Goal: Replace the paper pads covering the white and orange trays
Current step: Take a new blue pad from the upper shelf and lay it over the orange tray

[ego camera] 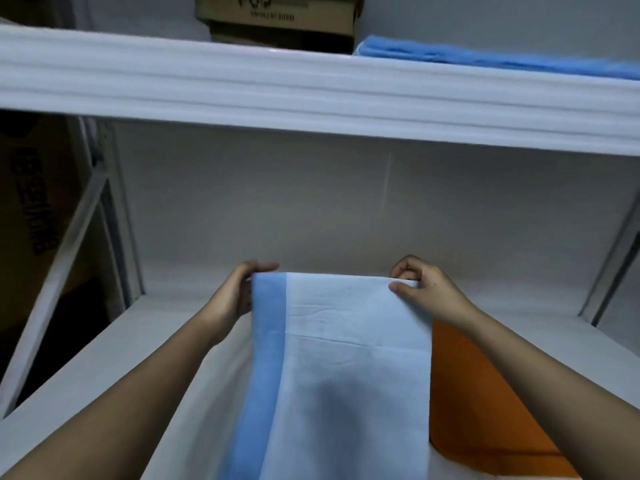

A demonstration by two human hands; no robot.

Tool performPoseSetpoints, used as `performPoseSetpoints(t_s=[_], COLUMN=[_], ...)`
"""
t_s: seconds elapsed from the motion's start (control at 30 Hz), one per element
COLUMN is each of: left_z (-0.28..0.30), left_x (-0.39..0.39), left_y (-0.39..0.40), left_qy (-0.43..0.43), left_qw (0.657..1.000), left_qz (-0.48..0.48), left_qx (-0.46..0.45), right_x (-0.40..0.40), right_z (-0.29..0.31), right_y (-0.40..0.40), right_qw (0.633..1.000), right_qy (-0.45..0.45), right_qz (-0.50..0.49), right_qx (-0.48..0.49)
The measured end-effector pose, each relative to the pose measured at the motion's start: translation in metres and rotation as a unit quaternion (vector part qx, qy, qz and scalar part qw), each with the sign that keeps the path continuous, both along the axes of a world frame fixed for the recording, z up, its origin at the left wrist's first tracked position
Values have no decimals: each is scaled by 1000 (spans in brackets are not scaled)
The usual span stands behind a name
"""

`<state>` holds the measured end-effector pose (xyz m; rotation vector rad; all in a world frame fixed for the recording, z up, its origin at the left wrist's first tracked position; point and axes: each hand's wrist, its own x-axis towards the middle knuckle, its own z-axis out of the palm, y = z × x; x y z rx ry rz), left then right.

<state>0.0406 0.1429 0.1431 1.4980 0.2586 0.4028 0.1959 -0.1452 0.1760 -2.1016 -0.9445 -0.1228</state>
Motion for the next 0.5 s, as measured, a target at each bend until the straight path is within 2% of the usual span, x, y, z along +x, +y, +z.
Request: performPoseSetpoints(t_s=[0.1,0.17,0.33,0.5], left_z=[26,37,57,65], left_x=[-15,-18,-28,-34], left_y=[-14,-19,-23,-21], left_qy=[-35,-40,-42,-22], left_qw=[978,955,958,968], left_qz=[34,47,63,30], left_qx=[203,289,278,248], right_x=[-11,-16,-23,-25], right_z=[12,18,33,44], right_y=[-4,-7,-25,-46], right_qw=[1000,1000,999,982], right_qy=[-3,-3,15,147], right_qz=[1,0,27,78], right_qx=[7,18,17,-94])
